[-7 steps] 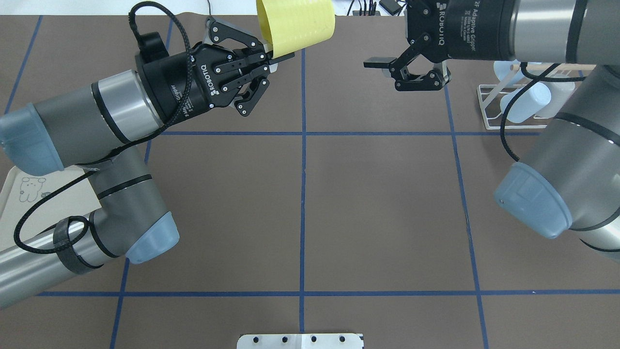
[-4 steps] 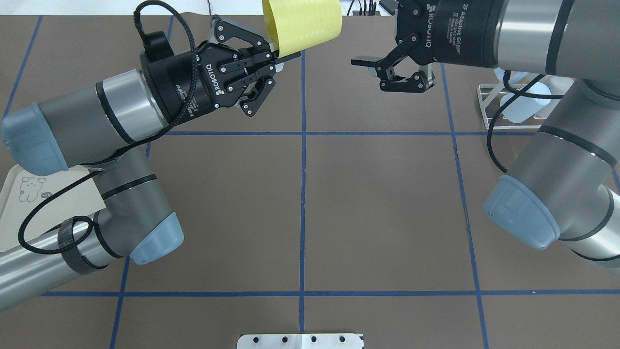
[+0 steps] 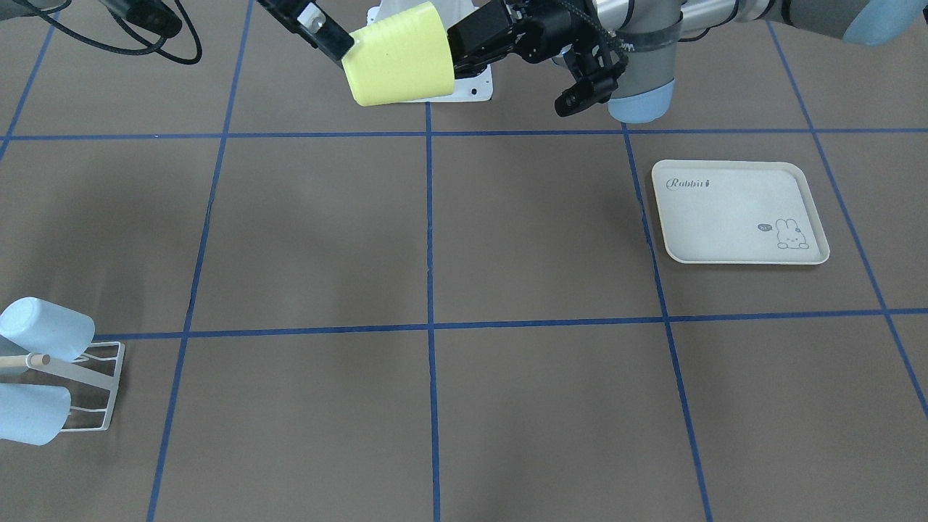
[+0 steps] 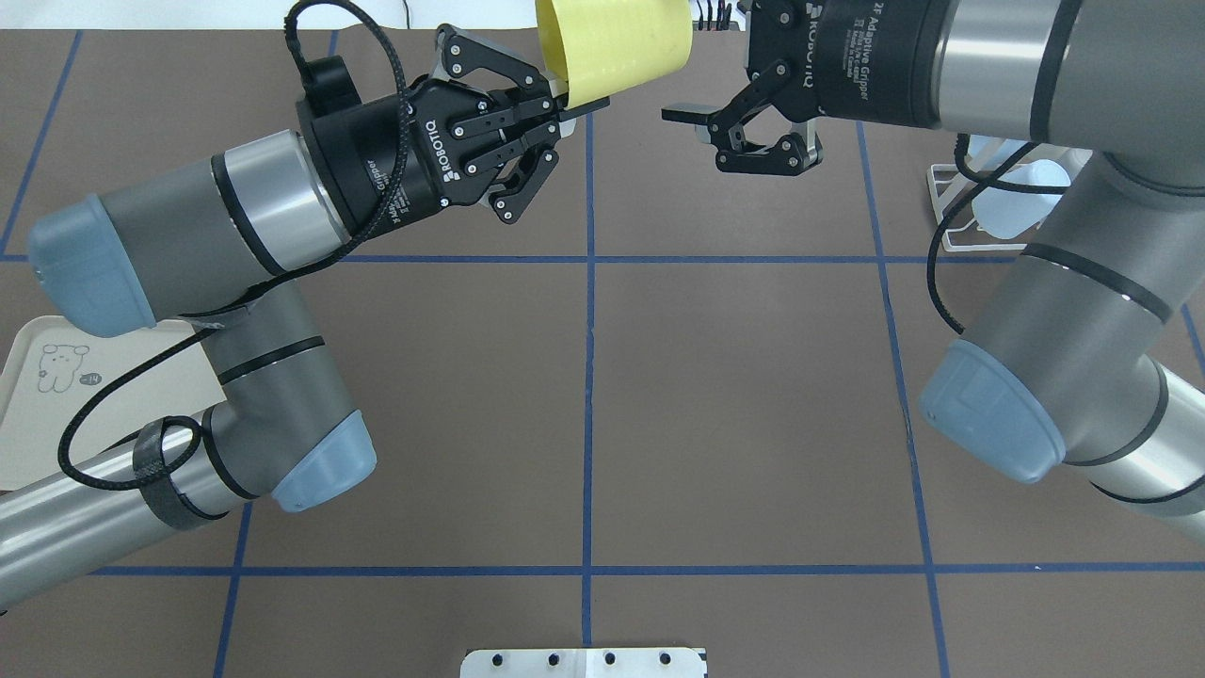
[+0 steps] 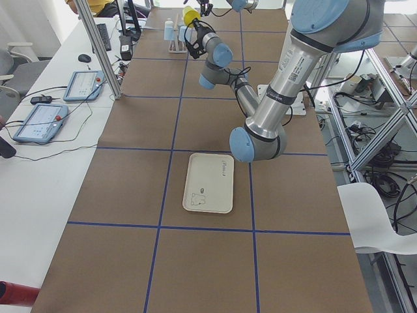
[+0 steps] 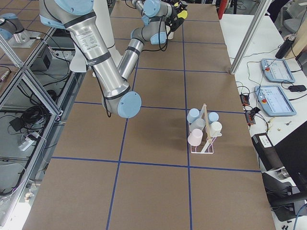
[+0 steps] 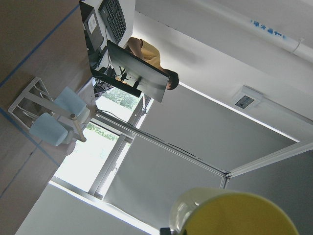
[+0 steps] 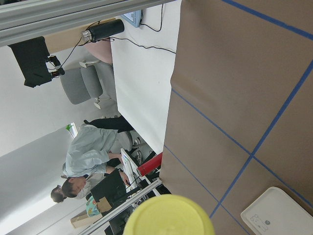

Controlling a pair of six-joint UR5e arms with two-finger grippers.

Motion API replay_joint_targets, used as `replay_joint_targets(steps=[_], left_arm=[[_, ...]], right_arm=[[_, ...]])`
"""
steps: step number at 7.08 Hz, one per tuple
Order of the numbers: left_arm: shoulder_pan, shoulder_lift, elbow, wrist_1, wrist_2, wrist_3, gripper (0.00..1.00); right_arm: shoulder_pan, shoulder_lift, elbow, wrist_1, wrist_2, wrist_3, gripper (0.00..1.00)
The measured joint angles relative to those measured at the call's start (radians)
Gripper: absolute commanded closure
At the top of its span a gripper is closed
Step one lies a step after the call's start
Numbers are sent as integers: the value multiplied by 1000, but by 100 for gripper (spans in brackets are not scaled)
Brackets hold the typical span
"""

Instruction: Transfer IKEA cup to right arm and place on rack

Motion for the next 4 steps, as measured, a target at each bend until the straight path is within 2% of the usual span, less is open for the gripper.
replay_joint_targets(steps=[4], left_arm=[[4,-4,0,-1,-5,-1,100]], right_arm=[[-1,14,-12,0,0,6,1]])
